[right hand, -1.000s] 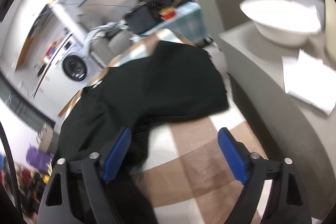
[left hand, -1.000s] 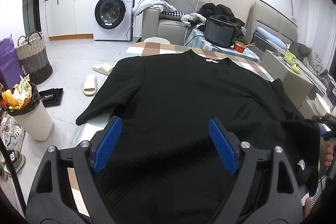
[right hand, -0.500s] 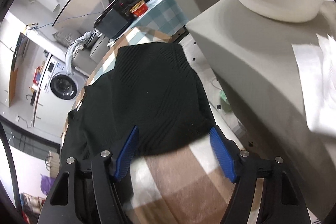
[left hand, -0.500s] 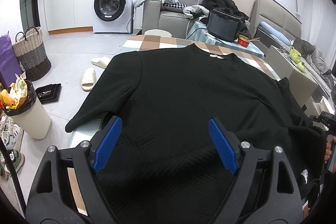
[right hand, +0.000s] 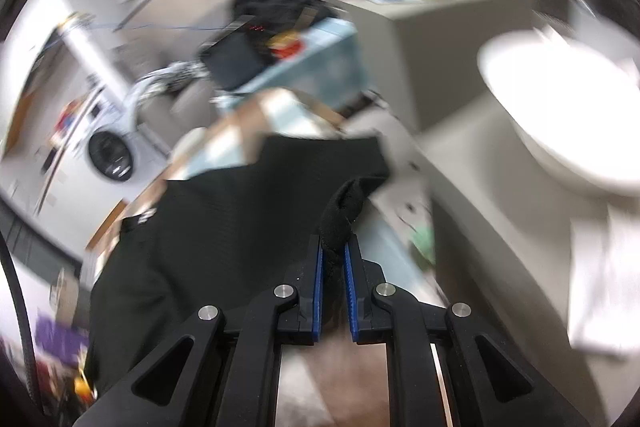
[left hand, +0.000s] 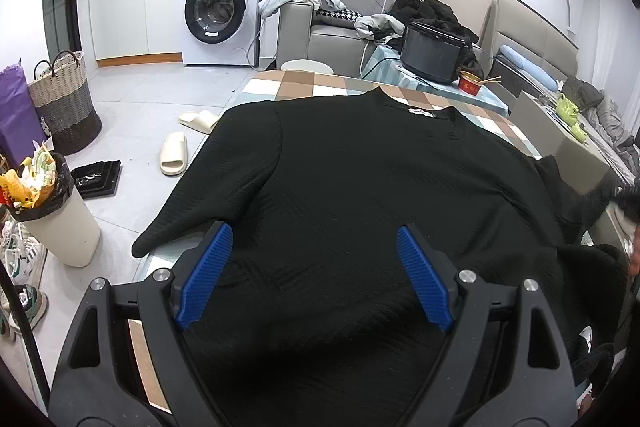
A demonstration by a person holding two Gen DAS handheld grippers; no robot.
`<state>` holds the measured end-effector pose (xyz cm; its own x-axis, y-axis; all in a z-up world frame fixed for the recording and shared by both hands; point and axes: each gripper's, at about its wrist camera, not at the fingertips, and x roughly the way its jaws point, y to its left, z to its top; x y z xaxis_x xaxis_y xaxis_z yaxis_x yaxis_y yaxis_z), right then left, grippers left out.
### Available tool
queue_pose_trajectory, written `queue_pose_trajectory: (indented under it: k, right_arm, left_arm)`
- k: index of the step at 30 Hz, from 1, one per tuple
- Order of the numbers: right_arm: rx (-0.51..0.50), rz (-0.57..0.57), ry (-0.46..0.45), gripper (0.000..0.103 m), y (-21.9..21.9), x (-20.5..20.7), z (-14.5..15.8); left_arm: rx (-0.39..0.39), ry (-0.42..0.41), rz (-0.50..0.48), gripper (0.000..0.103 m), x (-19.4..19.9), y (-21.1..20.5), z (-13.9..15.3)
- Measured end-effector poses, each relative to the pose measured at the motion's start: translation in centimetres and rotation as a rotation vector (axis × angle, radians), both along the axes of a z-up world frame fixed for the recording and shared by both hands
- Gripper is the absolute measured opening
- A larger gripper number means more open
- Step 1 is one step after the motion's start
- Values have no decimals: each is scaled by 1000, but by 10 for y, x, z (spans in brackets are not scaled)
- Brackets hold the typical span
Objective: Fold small clothes
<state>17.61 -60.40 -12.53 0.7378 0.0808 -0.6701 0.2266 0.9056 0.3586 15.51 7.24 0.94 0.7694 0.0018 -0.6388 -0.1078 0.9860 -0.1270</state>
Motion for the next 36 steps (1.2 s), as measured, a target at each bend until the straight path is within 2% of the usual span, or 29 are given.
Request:
queue_pose_trajectory:
  k: [2, 4, 8, 10, 12, 16, 18, 20, 21, 24, 26, 28, 31, 32, 36]
  right_arm:
    - [-40, 110, -52, 10, 24, 16, 20]
    - [-60, 276, -88, 10, 60, 36, 35]
    - [-59, 593, -63, 10, 133, 58, 36]
    - [-38, 738, 22, 19, 163, 61, 22]
    - [-26, 797, 68, 38, 174, 60, 11]
    - [-24, 755, 72, 41, 155, 58, 4]
    - [-53, 688, 89, 41, 141, 54, -1]
    - [-103, 652, 154, 40, 133, 60, -13]
    - [-108, 653, 182, 36, 132, 61, -21]
    - [-114, 729, 257, 35, 147, 67, -41]
    - [-182, 723, 313, 35, 157, 67, -53]
    - [-176, 681, 302, 36, 154, 63, -49]
    - [-122, 619, 217, 37, 138, 50, -28]
    - [-112, 604, 201, 40, 135, 49, -21]
    - [-73, 562, 159, 41, 127, 37, -6]
  left_arm:
    - [1, -1, 8, 83, 2, 3, 0]
    - [0, -6, 20, 84, 2, 8, -1]
    - [-21, -2, 55, 84, 6, 17, -3]
    - [-30, 4, 70, 84, 6, 21, -4]
    - [-36, 9, 81, 83, 8, 25, -6]
    - [-40, 15, 111, 84, 9, 36, -6]
    - [-48, 16, 129, 84, 10, 42, -7]
    - [-61, 20, 150, 84, 11, 48, -7]
    - [-71, 23, 159, 84, 11, 51, -8]
    - [-105, 33, 209, 84, 8, 64, -11]
    - [-122, 46, 256, 84, 5, 75, -15]
    - [-137, 71, 320, 84, 1, 89, -22]
    - [-195, 103, 388, 83, -6, 117, -35]
    - [-218, 110, 401, 83, -7, 126, -39]
    - [-327, 148, 417, 82, 0, 165, -60]
